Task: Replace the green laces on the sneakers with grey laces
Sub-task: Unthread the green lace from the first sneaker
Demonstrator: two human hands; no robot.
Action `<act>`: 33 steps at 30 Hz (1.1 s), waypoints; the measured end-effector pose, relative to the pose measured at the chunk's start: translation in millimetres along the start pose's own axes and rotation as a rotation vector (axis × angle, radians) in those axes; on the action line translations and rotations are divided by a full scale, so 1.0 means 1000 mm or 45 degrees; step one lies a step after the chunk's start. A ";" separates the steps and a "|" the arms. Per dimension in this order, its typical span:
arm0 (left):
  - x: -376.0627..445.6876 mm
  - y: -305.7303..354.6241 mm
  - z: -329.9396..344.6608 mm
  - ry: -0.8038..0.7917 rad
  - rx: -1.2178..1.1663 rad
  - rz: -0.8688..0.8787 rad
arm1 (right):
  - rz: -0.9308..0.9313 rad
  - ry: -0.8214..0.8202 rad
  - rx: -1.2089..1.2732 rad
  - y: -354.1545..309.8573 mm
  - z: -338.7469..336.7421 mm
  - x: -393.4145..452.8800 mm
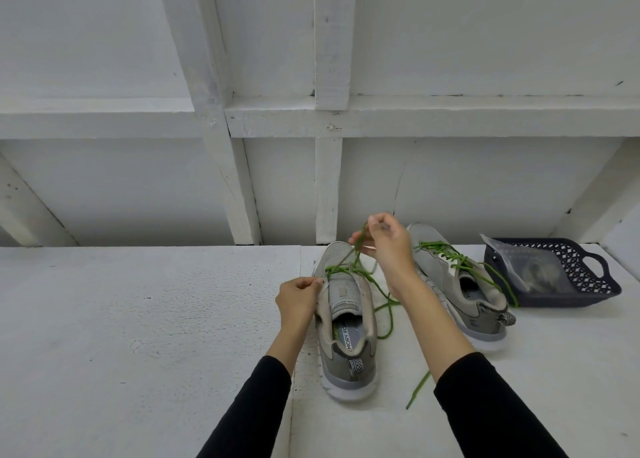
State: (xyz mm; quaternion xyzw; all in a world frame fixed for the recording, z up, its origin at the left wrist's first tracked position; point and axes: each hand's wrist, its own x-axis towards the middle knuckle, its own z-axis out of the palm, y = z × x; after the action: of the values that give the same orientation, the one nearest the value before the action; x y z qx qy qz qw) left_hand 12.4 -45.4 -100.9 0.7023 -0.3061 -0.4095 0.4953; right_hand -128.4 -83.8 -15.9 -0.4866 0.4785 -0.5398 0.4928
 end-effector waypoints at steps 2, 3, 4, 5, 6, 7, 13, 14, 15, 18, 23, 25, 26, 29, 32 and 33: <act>0.000 0.000 0.000 -0.002 -0.003 -0.005 | -0.011 0.072 0.005 0.002 -0.009 0.003; -0.001 0.000 0.000 -0.003 -0.004 -0.008 | -0.022 0.130 -0.037 0.005 -0.013 0.005; -0.001 0.000 0.000 -0.003 -0.006 -0.010 | -0.047 0.193 -0.121 0.010 -0.018 0.008; -0.001 0.001 0.000 -0.001 -0.010 -0.012 | -0.082 0.250 -0.235 0.015 -0.023 0.009; -0.001 0.001 -0.001 0.002 -0.014 -0.013 | -0.121 0.298 -0.349 0.020 -0.027 0.009; -0.001 0.001 -0.001 0.002 -0.016 -0.013 | -0.156 0.335 -0.448 0.024 -0.032 0.008; -0.001 0.001 0.000 0.000 -0.010 -0.018 | -0.241 0.231 -1.464 0.055 -0.053 -0.004; -0.002 0.001 0.000 -0.002 -0.010 -0.015 | -0.238 0.179 -1.656 0.061 -0.054 -0.007; -0.002 0.001 0.000 -0.003 -0.011 -0.012 | -0.233 0.118 -1.805 0.064 -0.053 -0.009; -0.002 0.001 -0.001 -0.006 -0.001 -0.011 | -0.109 -0.062 -1.909 0.072 -0.045 -0.011; -0.003 0.003 -0.001 -0.004 0.006 -0.007 | -0.117 -0.009 -1.410 0.051 -0.029 -0.001; -0.003 0.003 -0.001 0.000 0.004 0.001 | -0.236 -0.091 -1.234 0.038 -0.018 0.002; -0.004 0.003 -0.001 0.000 0.004 0.007 | -0.250 -0.167 -1.223 0.034 -0.012 0.003; -0.004 0.004 -0.001 -0.005 0.004 0.018 | -0.154 -0.359 -1.412 0.029 0.004 0.005; -0.005 0.003 -0.002 -0.010 0.013 0.024 | -0.120 -0.421 -1.659 0.038 0.011 0.003; -0.005 0.003 -0.002 -0.012 0.011 0.026 | -0.111 -0.411 -1.685 0.042 0.011 0.001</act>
State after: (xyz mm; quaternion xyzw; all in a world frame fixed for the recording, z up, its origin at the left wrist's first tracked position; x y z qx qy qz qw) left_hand 11.7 -41.9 -96.5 0.6995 -0.3172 -0.4064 0.4949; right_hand -114.4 -87.9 -56.7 -0.7787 0.6084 -0.0737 0.1344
